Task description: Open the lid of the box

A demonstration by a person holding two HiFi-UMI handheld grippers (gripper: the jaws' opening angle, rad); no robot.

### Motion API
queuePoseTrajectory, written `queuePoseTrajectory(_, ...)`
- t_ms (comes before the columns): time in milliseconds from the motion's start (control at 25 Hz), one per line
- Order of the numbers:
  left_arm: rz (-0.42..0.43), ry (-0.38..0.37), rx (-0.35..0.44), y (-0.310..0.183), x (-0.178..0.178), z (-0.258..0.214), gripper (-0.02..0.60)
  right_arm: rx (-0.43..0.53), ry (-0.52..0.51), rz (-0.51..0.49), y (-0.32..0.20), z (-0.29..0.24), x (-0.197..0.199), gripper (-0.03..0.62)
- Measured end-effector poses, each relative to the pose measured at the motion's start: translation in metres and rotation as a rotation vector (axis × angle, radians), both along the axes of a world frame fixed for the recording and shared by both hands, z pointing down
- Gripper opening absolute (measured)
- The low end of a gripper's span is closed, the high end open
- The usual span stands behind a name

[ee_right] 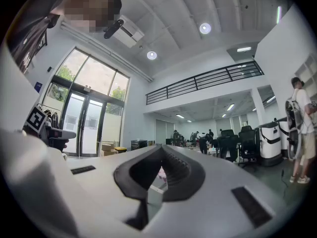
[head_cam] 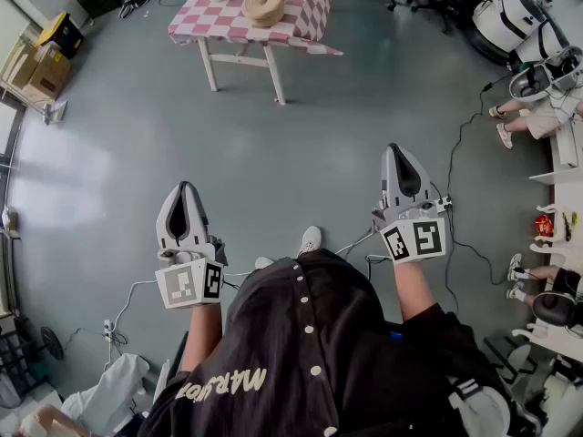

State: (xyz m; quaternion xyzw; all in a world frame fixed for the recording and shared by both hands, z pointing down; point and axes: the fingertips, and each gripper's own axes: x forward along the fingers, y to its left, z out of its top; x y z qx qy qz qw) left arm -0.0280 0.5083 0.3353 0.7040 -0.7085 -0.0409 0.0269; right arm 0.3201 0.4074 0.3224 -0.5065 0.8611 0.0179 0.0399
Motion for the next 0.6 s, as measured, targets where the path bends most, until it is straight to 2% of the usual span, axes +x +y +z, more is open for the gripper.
queuePoseTrajectory(160, 0.01, -0.002, -0.001, -0.002, 0.006, 0.002, 0.011, -0.001, 0.006, -0.02, 0.0, 0.001, -0.007, -0.011)
queuePoseTrajectory(600, 0.009, -0.003, -0.003, 0.001, 0.008, 0.001, 0.011, -0.017, -0.101, -0.066, 0.008, 0.002, -0.011, -0.008)
